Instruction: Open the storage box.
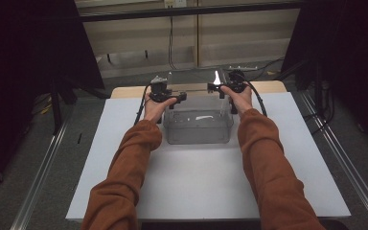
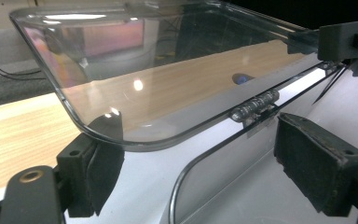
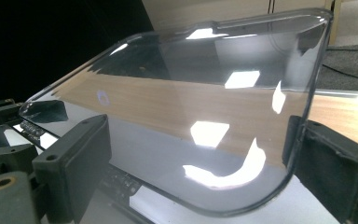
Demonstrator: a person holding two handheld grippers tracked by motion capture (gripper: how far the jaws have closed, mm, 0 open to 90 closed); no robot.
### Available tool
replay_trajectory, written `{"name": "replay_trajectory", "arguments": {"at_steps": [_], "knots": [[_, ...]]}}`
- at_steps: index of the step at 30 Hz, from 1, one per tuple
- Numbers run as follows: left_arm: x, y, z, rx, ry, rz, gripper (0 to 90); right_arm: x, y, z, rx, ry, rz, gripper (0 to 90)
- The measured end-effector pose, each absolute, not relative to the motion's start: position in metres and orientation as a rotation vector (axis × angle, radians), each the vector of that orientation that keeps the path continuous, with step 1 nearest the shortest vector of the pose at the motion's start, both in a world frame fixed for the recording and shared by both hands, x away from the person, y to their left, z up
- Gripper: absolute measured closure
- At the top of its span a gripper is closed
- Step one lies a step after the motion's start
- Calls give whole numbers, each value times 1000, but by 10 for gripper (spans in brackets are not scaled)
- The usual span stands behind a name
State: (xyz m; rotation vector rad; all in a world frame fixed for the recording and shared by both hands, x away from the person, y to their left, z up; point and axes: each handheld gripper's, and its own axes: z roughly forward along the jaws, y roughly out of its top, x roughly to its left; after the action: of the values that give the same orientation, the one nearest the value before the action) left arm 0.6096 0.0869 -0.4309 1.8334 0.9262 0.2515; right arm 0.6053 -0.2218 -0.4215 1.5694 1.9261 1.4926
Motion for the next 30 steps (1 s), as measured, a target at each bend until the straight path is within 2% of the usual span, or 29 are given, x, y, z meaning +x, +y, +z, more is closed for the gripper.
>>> {"name": "replay_trajectory", "arguments": {"at_steps": [9, 16, 18, 23, 30], "knots": [[609, 88, -432, 1834, 952, 245, 151, 606, -224, -424, 1668, 1913, 1514, 64], [611, 90, -436, 1840, 996, 177, 158, 605, -222, -422, 1652, 1899, 1458, 3], [610, 89, -436, 1851, 992, 192, 158, 605, -222, -422, 1648, 1898, 1463, 6], [610, 92, -437, 1844, 1024, 140, 154, 604, -222, -421, 1630, 1896, 1455, 23], [607, 93, -435, 1864, 1018, 173, 127, 601, -221, -419, 1611, 1889, 1432, 33]]}}
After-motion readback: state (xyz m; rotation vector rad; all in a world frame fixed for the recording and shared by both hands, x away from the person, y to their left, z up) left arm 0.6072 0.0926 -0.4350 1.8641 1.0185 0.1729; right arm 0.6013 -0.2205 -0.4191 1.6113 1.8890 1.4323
